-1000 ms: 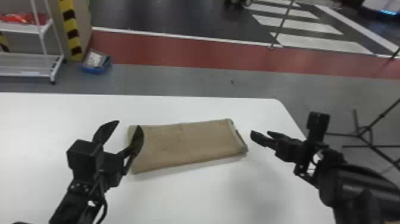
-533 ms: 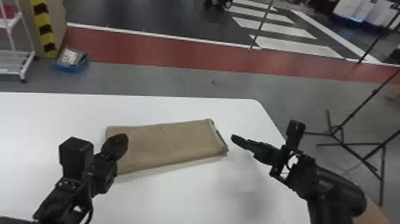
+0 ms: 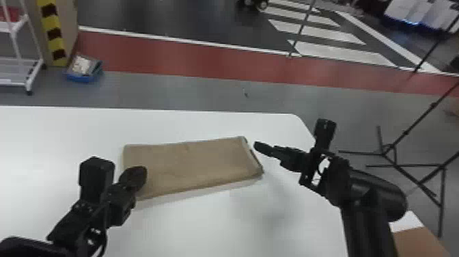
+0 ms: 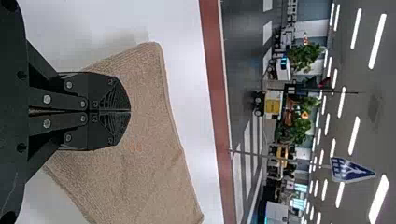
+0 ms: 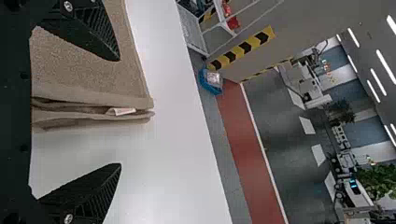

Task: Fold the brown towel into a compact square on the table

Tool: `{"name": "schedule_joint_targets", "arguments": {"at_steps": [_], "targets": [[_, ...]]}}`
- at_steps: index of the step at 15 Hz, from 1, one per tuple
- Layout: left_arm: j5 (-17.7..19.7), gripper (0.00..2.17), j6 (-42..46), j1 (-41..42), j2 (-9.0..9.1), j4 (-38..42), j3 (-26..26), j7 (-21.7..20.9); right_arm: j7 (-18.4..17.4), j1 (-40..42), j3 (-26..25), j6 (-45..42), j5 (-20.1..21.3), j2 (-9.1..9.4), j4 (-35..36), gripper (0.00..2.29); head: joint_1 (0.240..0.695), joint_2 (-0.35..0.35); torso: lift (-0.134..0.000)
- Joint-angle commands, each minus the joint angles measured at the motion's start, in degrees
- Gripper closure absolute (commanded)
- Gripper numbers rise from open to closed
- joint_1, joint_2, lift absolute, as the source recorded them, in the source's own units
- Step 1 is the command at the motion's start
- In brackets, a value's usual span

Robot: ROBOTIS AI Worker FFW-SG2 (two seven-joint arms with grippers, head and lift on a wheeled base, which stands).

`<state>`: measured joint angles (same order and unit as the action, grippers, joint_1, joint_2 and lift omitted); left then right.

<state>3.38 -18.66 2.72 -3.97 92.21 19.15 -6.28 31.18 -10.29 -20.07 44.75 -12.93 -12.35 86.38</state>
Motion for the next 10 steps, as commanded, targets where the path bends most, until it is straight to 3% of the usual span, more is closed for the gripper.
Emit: {"name": "schedule_joint_targets", "arguments": {"at_steps": [1, 7, 10], "targets": [[-0.2, 1.97, -0.8, -1.8, 0.01, -2.9, -0.1, 0.2, -0.1, -2.0, 1.4, -0.1, 1.5, 0.13, -2.4, 0.08, 0.695, -0.321, -0.11], [-0.8, 1.97, 0.1, -3.5, 0.01, -6.8, -0.4, 0.2, -0.1, -8.2, 5.6, -3.5, 5.8, 0.4, -12.4, 0.09, 0.695, -0.277, -0.11], [-0.8, 1.97, 0.4, -3.7, 0.01, -7.1, -0.9, 0.0, 0.2, -10.4, 7.1, -4.4, 6.7, 0.49, -15.5, 0.22, 0.695, -0.263, -0.11]]}}
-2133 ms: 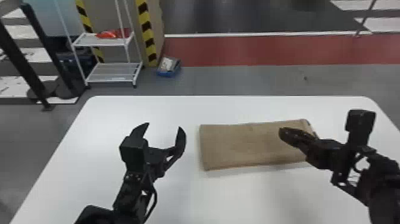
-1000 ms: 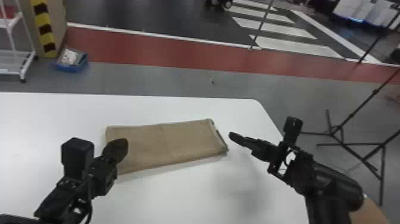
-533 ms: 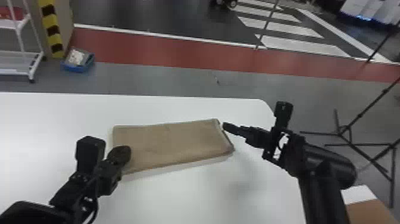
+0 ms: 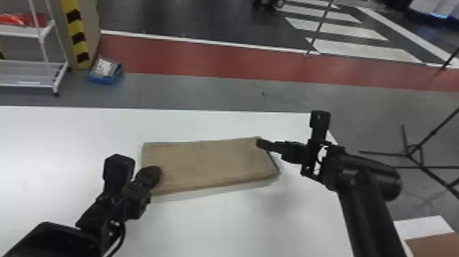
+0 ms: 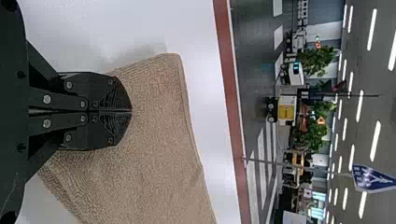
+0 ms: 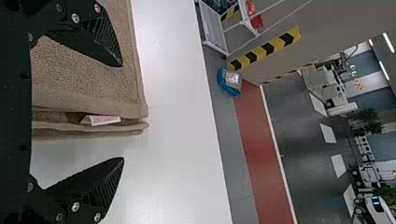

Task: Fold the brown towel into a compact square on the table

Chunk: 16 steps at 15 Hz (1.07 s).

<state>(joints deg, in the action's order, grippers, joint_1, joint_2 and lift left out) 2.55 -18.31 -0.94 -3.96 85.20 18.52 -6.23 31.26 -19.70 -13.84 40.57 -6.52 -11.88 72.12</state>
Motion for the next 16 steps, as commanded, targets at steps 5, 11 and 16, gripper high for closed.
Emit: {"name": "schedule_joint_targets", "arguments": {"at_steps": [5, 11, 16], "targets": [[0.1, 1.97, 0.1, -0.3, -0.08, -0.1, -0.2, -0.3, 0.3, -1.2, 1.4, 0.9, 1.1, -0.34, -2.5, 0.33, 0.695, -0.246, -0.11], [0.1, 1.97, 0.2, -0.3, 0.0, -0.1, 0.3, -0.3, 2.5, -1.7, 1.6, 4.2, 1.3, -0.52, -2.8, 0.68, 0.695, -0.249, -0.11], [-0.1, 1.97, 0.1, -0.3, -0.08, 0.0, 0.5, -0.3, 4.9, -1.2, 0.5, 8.1, -1.5, -0.52, -1.1, 1.03, 0.695, -0.247, -0.11]]}}
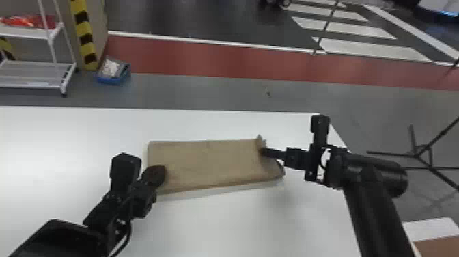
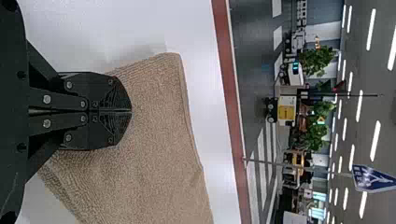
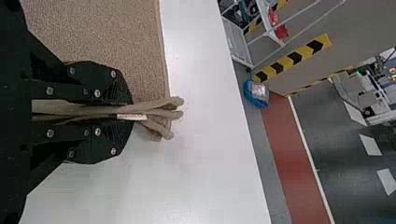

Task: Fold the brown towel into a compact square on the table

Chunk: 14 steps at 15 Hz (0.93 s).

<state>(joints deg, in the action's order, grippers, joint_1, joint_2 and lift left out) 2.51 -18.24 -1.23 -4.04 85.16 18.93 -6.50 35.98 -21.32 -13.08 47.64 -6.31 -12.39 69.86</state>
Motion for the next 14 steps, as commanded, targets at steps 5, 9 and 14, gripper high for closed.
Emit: {"name": "schedule_joint_targets", "arguments": {"at_steps": [5, 9, 14], "targets": [[0.0, 1.97, -0.2, 0.0, 0.09, 0.0, 0.4, 0.0, 0.2, 5.1, 0.7, 12.6, -10.1, 0.79, 18.5, 1.15, 0.695, -0.226, -0.11], [0.0, 1.97, -0.4, 0.0, 0.09, 0.4, 1.9, 0.3, -1.9, 4.5, 2.8, 18.6, -17.0, 1.49, 24.3, 1.14, 0.695, -0.184, -0.11], [-0.8, 1.97, -4.0, 0.6, 0.09, 2.8, 3.2, 0.4, -5.3, 0.5, 7.0, 21.2, -19.0, 4.48, 24.0, 1.14, 0.695, -0.142, -0.11]]}}
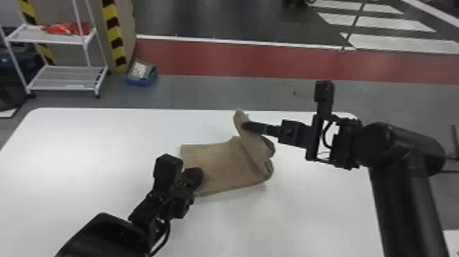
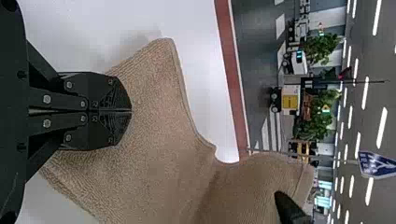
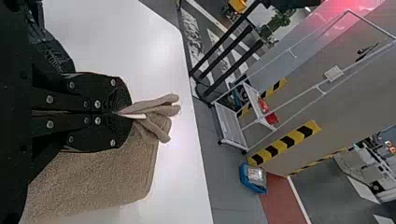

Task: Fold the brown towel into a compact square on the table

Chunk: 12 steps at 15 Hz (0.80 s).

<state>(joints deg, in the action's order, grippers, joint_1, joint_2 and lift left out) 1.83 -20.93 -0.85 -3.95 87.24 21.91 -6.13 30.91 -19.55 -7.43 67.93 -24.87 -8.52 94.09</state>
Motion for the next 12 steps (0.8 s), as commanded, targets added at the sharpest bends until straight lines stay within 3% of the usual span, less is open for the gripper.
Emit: {"name": "schedule_joint_targets", "arguments": {"at_steps": [1, 6, 12], "targets": [[-0.3, 1.97, -2.2, 0.4, 0.0, 1.4, 0.3, 0.0, -1.6, -1.6, 2.0, 1.8, -1.0, 1.13, -0.3, 1.14, 0.695, -0.127, -0.11], [-0.9, 1.97, -4.7, 1.1, -0.09, 3.5, 0.9, 0.0, -2.3, -1.5, 5.1, 3.4, -1.7, 2.89, -1.1, 1.14, 0.695, -0.086, -0.11], [-0.9, 1.97, -4.7, 1.5, 0.0, 3.6, 1.4, 0.0, -3.9, 0.1, 8.0, 1.3, 1.0, 3.68, -2.2, 1.13, 0.695, -0.064, -0.11]]}}
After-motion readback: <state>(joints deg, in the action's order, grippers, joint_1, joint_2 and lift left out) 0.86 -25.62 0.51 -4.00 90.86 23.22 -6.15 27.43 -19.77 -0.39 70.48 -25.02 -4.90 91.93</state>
